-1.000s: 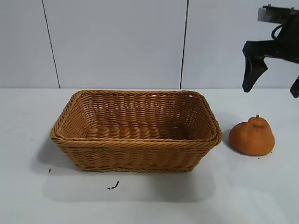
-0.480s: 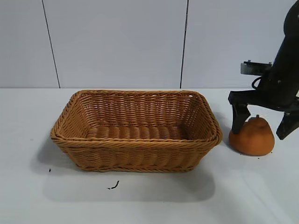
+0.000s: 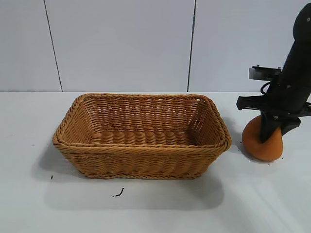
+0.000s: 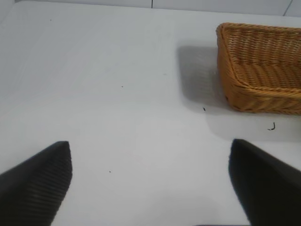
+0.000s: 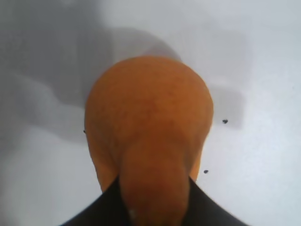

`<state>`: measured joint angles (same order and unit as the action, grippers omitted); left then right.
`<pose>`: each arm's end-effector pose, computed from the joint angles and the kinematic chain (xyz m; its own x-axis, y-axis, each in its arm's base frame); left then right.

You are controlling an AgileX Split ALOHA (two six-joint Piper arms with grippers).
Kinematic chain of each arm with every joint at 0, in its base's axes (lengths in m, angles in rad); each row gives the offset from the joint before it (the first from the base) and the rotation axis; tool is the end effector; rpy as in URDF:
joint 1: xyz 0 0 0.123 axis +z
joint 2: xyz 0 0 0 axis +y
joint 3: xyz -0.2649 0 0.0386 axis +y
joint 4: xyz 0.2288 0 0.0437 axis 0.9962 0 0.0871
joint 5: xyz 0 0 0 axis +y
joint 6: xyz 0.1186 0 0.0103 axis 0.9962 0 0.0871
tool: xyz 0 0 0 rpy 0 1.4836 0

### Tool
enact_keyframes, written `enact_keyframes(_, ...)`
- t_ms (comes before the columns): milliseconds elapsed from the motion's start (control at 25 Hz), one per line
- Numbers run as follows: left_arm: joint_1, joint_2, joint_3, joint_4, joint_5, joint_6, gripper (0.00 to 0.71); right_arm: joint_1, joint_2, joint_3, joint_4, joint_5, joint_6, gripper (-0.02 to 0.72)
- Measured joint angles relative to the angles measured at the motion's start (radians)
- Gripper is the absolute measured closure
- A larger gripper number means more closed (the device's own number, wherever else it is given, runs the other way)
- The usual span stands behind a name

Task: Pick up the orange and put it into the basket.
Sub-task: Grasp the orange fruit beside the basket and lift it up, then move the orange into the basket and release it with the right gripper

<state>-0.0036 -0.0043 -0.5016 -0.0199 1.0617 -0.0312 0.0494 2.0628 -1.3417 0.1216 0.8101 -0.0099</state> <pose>0.0201 -0.0021 0.2558 -0.4520 -0.0393 -0.8912 0.0006 0.9990 -0.0443 0.3742 0.0290 0.1024 -0.9921 0.0248 -0.1233 0.0129 0.9952 0.0965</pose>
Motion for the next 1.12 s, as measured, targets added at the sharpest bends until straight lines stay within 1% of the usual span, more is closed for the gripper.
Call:
enact_keyframes(80, 0.000, 0.000, 0.000, 0.000, 0.000, 0.000, 0.060, 0.000, -0.012, -0.027, 0.000, 0.050, -0.010, 0.614)
enact_keyframes(200, 0.000, 0.000, 0.000, 0.000, 0.000, 0.000, 0.060, 0.000, -0.043, -0.090, -0.001, 0.147, -0.023, 0.614)
enact_keyframes(360, 0.000, 0.000, 0.000, 0.000, 0.000, 0.000, 0.060, 0.000, -0.106, -0.214, -0.002, 0.254, -0.027, 0.614)
enact_keyframes(600, 0.000, 0.000, 0.000, 0.000, 0.000, 0.001, 0.060, 0.000, -0.149, -0.374, 0.004, 0.356, -0.028, 0.614)
enact_keyframes(720, 0.000, 0.000, 0.000, -0.001, 0.000, 0.001, 0.060, 0.011, -0.149, -0.403, 0.030, 0.380, -0.028, 0.614)
enact_keyframes(880, 0.000, 0.000, 0.000, -0.002, 0.000, 0.001, 0.060, 0.085, -0.149, -0.404, 0.050, 0.382, -0.028, 0.615)
enact_keyframes(1000, 0.000, 0.000, 0.000, -0.002, 0.000, 0.001, 0.060, 0.165, -0.149, -0.404, 0.057, 0.352, -0.018, 0.615)
enact_keyframes(1120, 0.000, 0.000, 0.000, -0.001, 0.000, 0.001, 0.060, 0.255, -0.149, -0.404, 0.057, 0.295, -0.012, 0.615)
